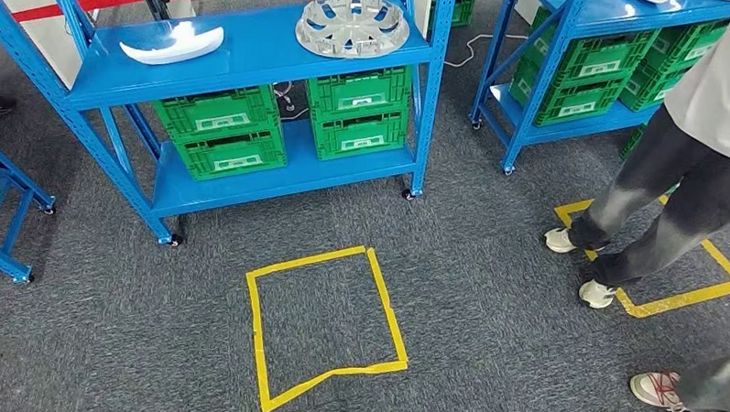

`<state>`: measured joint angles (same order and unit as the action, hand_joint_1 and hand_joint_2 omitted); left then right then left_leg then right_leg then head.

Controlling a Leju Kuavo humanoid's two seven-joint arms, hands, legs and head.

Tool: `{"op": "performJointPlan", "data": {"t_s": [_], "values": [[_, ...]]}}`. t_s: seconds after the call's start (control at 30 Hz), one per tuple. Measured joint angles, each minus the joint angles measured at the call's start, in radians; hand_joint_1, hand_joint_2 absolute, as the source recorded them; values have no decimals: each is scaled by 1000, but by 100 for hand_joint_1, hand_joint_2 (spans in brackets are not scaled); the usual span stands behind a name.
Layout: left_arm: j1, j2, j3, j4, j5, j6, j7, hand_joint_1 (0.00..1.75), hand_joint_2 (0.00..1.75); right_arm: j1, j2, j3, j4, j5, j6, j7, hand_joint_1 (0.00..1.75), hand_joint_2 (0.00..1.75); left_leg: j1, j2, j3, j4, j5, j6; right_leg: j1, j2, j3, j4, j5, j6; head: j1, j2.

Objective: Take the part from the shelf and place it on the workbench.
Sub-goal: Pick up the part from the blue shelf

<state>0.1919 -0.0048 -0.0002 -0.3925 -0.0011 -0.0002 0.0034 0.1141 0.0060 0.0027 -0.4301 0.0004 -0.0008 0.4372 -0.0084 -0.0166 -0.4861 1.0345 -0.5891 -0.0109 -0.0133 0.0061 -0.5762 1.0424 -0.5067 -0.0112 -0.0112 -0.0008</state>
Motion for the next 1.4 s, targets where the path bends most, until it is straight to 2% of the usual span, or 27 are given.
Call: {"op": "performJointPlan", "data": {"t_s": [0.07, 0.13, 0.17, 0.2, 0.23, 0.27, 0.33, 0.37, 0.47, 0.53, 0.57, 0.63, 0.67, 0.7, 0.73, 0.8, 0.83, 0.87, 1.0, 1.07, 1.1, 1.17, 1.2, 1.23, 1.3, 1.33, 1.4], "values": [[53, 1, 0, 71, 0, 0, 0, 0, 0, -56, 1, 0, -71, 0, 0, 4, 0, 0, 4, 3, -48, 94, -39, -12, -4, 5, 16, -7, -7, -9, -5, 0], [97, 5, 0, 134, 0, 0, 0, 0, 0, -100, 1, 0, -129, 0, 0, -3, 0, 0, 8, 5, -138, 228, -78, -20, -4, 13, 28, -8, -19, -12, -6, 0], [114, 6, 0, 155, 0, 0, 1, 0, 0, -112, 1, 0, -149, 0, 0, -15, 0, 0, 9, 5, -171, 265, -76, -21, -5, 18, 36, -8, -26, -11, -7, 0], [124, 7, 0, 168, 0, 0, 1, 0, 0, -117, 1, -1, -161, 0, 0, -34, 0, 0, 9, 5, -188, 266, -52, -21, -5, 21, 46, -8, -33, -9, -7, 0], [126, 8, 0, 171, 0, 0, 1, 0, 0, -114, 1, -1, -165, 0, 0, -59, 0, 0, 9, 5, -185, 229, -9, -20, -5, 22, 57, -8, -41, -6, -7, 0], [120, 8, 0, 166, 0, 0, 0, 0, 0, -104, 1, -1, -161, 0, 0, -88, 0, 0, 9, 6, -167, 164, 42, -17, -5, 20, 69, -8, -50, -4, -7, 0], [83, 7, 0, 135, 0, 0, -1, 0, 0, -68, 2, -1, -132, 0, 0, -146, 0, 0, 7, 8, -125, 55, 102, -9, -3, 13, 83, -10, -67, 5, -7, 0], [57, 6, 0, 111, 0, 0, -1, 0, 0, -45, 2, -1, -109, 0, 0, -171, 0, 0, 5, 9, -113, 28, 110, -4, -3, 11, 86, -12, -73, 10, -7, 0], [-29, 3, 0, 16, 0, 0, -3, 0, 0, 38, 3, -1, -18, 0, 0, -200, 0, 0, 2, 7, -106, 14, 101, 12, -2, 7, 94, -21, -81, 25, -7, 0], [-86, 2, 0, -56, 0, 0, -4, 0, 0, 96, 4, 0, 51, 0, 0, -179, 0, 0, 6, 1, -94, 2, 98, 24, -2, 4, 79, 20, -102, 33, -5, 0], [-114, 1, 0, -91, 0, 0, -4, 0, 0, 123, 3, 0, 86, 0, 0, -162, 0, 0, 7, -3, -88, -1, 95, 29, -2, 4, 51, 73, -124, 35, -4, 0], [-161, 3, 0, -151, 0, 0, -4, 0, 0, 167, 1, 0, 147, 0, 0, -128, 0, 0, 5, -11, -79, -2, 85, 35, -1, 3, -37, 208, -167, 36, -3, 0], [-176, 3, 0, -173, 0, 0, -4, 0, 0, 183, -1, 0, 169, 0, 0, -109, 0, 0, 4, -15, -72, -2, 79, 36, -1, 3, -75, 254, -170, 36, -2, 0], [-184, 3, 0, -187, 0, 0, -4, 0, 0, 193, -2, 0, 184, 0, 0, -79, 0, 0, 4, -18, -63, -2, 73, 36, -1, 3, -96, 265, -152, 35, -2, 0], [-185, 3, 0, -193, 0, 0, -4, 0, 0, 194, -3, 0, 191, 0, 0, -43, 0, 0, 4, -20, -52, -2, 65, 34, -1, 3, -98, 237, -114, 34, -2, 0], [-164, 3, 0, -177, 0, 0, -4, 0, 0, 172, -3, 0, 179, 0, 0, -1, 0, 0, 3, -16, -31, -2, 47, 28, 0, -1, -58, 110, -24, 30, -1, 0], [-145, 2, 0, -159, 0, 0, -3, 0, 0, 151, -3, 0, 163, 0, 0, 1, 0, 0, 3, -12, -24, -2, 37, 24, 1, -4, -37, 57, 2, 27, -2, 0], [-122, 2, 0, -136, 0, 0, -2, 0, 0, 126, -3, 0, 141, 0, 0, -7, 0, 0, 2, -8, -20, -3, 29, 20, 2, -5, -22, 25, 12, 23, -2, 0], [-10, 0, 0, -10, 0, 0, 0, 0, 0, 11, -1, 0, 13, 0, 0, -13, 0, 0, 1, 0, -7, -4, 11, 0, 2, -1, -6, 4, 2, 1, -2, 0], [45, 1, 0, 60, 0, 0, 0, 0, 0, -45, -1, 0, -55, 0, 0, -12, 0, 0, 4, 3, -35, 63, -25, -10, -3, 3, 9, -4, -1, -9, -5, 0], [69, 2, 0, 93, 0, 0, 0, 0, 0, -70, -1, 0, -87, 0, 0, -12, 0, 0, 5, 4, -70, 126, -51, -15, -2, 6, 14, -5, -5, -12, -7, 0], [108, 6, 0, 147, 0, 0, 0, 0, 87, -108, -1, 0, -139, 0, 0, -14, 0, 0, 8, 5, -151, 247, -85, -20, -2, 14, 25, -5, -15, -15, -7, 0], [121, 7, 0, 164, 0, 0, 0, 0, 131, -118, -1, -1, -156, 0, 0, -20, 0, 0, 8, 5, -175, 268, -74, -21, -2, 17, 32, -5, -21, -14, -7, 0], [126, 7, 0, 172, 0, 0, 0, 0, 175, -120, -1, -1, -165, 0, 0, -33, 0, 0, 8, 5, -181, 252, -43, -19, -2, 19, 41, -5, -27, -12, -8, 0], [113, 8, 0, 162, 0, 0, 0, 0, 175, -102, -1, -1, -157, 0, 0, -73, 0, 0, 8, 5, -144, 128, 48, -13, -2, 17, 59, -6, -41, -7, -7, 0], [94, 7, 0, 146, 0, 0, -1, 0, 175, -84, 0, -1, -143, 0, 0, -97, 0, 0, 7, 6, -120, 69, 79, -8, -1, 15, 64, -6, -48, -2, -7, 0], [46, 5, 0, 99, 0, 0, -1, 0, 175, -38, 0, -1, -98, 0, 0, -136, 0, 0, 4, 6, -96, 10, 102, -3, 2, 9, 70, -7, -57, 5, -7, 0]]}}
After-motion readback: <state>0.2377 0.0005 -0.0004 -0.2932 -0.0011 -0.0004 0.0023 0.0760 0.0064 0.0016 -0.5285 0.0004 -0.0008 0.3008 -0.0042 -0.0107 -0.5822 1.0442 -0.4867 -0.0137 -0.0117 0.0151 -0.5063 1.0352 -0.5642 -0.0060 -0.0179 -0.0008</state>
